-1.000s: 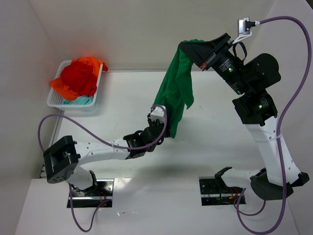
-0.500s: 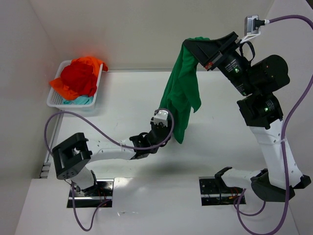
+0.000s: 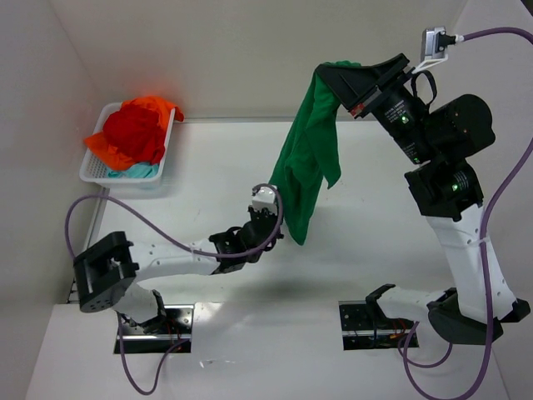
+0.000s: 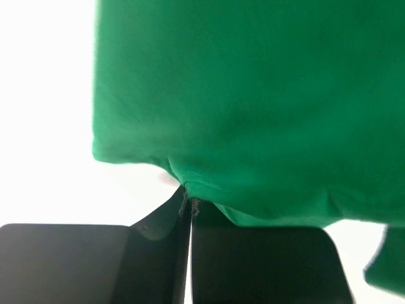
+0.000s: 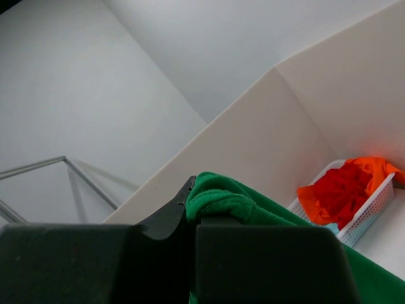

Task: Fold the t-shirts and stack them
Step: Move the tshirt to the center of the board

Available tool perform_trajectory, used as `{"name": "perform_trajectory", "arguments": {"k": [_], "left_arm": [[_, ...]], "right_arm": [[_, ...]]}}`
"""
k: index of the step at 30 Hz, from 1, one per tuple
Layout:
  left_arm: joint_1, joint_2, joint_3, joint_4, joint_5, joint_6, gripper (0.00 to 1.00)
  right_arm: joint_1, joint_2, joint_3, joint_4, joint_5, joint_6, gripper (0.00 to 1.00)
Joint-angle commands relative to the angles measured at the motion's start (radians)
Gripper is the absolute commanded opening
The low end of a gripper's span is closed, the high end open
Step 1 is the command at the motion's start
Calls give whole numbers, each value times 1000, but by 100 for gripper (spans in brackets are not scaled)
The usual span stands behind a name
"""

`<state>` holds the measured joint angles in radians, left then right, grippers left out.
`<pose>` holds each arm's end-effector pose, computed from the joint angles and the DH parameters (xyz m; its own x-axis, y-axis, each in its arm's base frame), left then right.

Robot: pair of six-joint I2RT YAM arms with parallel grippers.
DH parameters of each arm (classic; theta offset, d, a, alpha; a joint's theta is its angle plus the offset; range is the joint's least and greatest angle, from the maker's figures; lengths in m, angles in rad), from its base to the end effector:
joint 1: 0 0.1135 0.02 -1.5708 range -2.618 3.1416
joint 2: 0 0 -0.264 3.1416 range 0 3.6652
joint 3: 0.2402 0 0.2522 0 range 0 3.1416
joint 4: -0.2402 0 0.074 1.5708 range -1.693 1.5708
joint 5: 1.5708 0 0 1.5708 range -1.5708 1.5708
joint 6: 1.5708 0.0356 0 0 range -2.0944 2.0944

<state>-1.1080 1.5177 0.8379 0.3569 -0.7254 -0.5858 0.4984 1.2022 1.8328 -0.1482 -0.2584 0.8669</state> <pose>0.1683 -0.2844 0.2379 -0.3329 -0.2593 -0.9066 0.2455 0.9044 -0.3489 0.1567 0.0957 0.6030 -0.2402 0.7084 -0.6637 -0.7384 0.3105 0.5986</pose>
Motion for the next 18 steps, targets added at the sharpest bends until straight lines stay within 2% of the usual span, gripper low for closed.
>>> {"name": "perform_trajectory", "arguments": {"k": [1, 3, 8, 13, 18], "left_arm": [[-4, -156, -17, -1, -61, -69, 0], [-4, -229, -30, -77, -92, -80, 0], [16, -528, -40, -299, -212, -98, 0], [25, -819, 7, -442, -241, 23, 0], [25, -872, 133, -614, -198, 151, 0]], "right_arm": [[0, -36, -1, 26, 65, -26, 0], [0, -36, -27, 25, 94, -37, 0], [0, -46, -108, 25, 123, -55, 0], [0, -76, -269, 88, 123, 3, 0], [0, -134, -386, 99, 156, 14, 0]]}}
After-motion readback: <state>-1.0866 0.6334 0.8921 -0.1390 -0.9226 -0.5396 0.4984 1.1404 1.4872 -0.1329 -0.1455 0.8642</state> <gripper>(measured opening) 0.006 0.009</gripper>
